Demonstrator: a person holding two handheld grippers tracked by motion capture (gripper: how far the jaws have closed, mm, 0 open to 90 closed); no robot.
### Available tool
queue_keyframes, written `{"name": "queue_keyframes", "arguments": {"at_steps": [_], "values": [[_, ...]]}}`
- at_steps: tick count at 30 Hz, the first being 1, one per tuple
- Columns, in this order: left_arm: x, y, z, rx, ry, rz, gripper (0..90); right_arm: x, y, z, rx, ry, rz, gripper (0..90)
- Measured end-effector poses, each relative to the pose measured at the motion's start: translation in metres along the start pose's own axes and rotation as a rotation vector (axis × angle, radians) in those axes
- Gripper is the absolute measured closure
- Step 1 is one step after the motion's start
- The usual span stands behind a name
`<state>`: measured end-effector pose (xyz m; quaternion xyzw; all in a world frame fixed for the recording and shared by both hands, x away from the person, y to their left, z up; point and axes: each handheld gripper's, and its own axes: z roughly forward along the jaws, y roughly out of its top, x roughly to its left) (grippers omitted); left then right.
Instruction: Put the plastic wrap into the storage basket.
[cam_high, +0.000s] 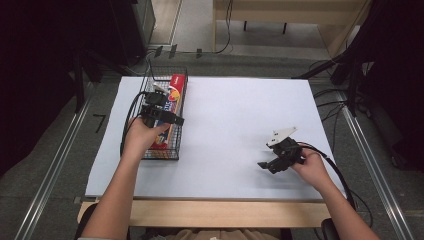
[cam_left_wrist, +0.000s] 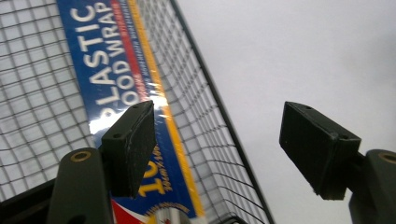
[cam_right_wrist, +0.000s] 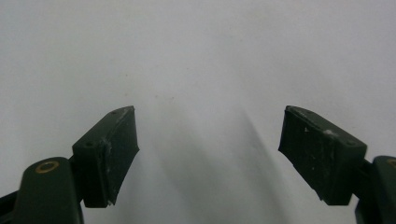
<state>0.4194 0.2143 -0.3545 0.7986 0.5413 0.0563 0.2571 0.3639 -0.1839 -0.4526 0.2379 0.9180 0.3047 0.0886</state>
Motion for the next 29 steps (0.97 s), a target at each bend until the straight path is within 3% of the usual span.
{"name": "queue_keyframes", "arguments": {"at_steps": [6, 12, 19, 23, 25, 29], "values": [[-0.017, -0.013, -0.004, -0.021, -0.071, 0.073, 27.5, 0.0, 0.0, 0.0, -0.015, 0.021, 0.019, 20.3], [-0.034, -0.027, -0.001, -0.046, -0.135, 0.175, 27.6, 0.001, 0.0, 0.0, -0.012, 0.027, 0.017, 20.3], [-0.059, -0.041, 0.011, -0.035, -0.15, 0.306, 26.5, 0.002, 0.0, 0.001, -0.006, 0.037, 0.014, 20.3], [-0.07, -0.044, 0.012, -0.04, -0.191, 0.329, 26.0, 0.002, 0.0, 0.003, 0.003, 0.045, 0.016, 20.2], [-0.076, -0.046, 0.013, -0.031, -0.247, 0.334, 25.7, 0.001, 0.0, 0.005, 0.011, 0.043, 0.01, 20.3], [-0.087, -0.051, 0.018, -0.022, -0.244, 0.365, 24.7, -0.001, -0.001, 0.01, 0.046, 0.107, 0.044, 21.9]]}}
